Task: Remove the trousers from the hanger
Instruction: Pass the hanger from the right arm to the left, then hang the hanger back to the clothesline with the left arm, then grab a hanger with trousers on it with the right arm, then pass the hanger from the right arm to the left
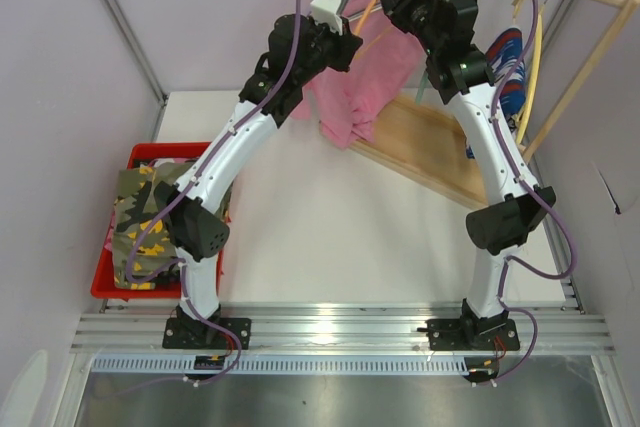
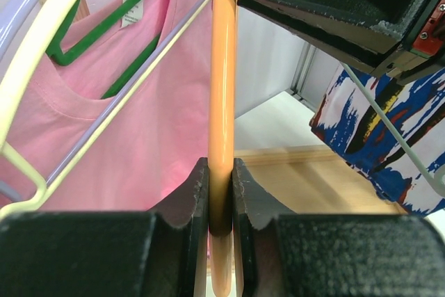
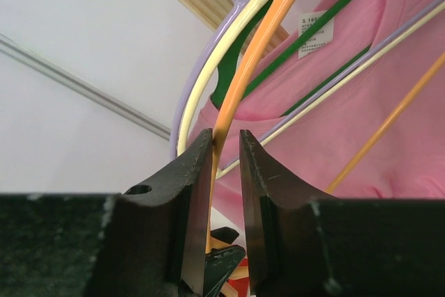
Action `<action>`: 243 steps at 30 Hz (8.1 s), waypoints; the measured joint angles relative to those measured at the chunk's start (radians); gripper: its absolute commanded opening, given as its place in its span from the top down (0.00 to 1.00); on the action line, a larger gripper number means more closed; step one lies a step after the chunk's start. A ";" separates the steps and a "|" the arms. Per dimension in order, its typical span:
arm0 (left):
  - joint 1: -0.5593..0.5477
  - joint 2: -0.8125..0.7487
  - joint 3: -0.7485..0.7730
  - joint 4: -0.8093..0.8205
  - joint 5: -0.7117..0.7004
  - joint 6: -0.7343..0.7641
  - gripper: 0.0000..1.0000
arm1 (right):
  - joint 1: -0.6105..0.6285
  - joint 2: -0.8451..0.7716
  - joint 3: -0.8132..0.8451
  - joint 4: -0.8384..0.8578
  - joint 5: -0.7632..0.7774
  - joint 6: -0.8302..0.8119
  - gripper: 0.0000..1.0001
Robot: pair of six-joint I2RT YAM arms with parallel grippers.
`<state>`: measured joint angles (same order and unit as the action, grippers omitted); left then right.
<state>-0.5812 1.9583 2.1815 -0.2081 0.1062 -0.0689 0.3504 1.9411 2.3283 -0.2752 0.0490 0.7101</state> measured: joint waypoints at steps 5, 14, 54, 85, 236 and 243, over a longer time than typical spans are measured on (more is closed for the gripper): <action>-0.005 0.002 0.019 -0.017 -0.003 0.025 0.99 | 0.002 -0.007 -0.006 0.002 0.019 -0.021 0.74; -0.031 0.036 0.096 -0.046 -0.037 0.097 0.98 | 0.006 -0.036 -0.027 -0.005 0.049 -0.077 0.58; -0.055 -0.607 -0.495 0.012 0.011 0.014 0.00 | -0.006 -0.632 -0.066 -0.723 0.493 -0.487 0.29; -0.055 -0.742 -0.756 0.005 -0.008 0.024 0.01 | -0.271 -0.627 -0.467 -0.461 0.369 -0.738 0.44; -0.628 -0.785 -1.099 0.533 -0.555 -0.958 0.06 | -0.051 -1.257 -1.186 -0.192 -0.621 -0.389 1.00; -0.631 -0.644 -0.976 0.541 -0.575 -0.977 0.11 | 0.049 -1.233 -1.186 -0.201 -0.610 -0.430 1.00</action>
<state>-1.2118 1.3144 1.2057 0.3332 -0.4683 -1.0458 0.3996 0.7086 1.1427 -0.4767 -0.5606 0.2798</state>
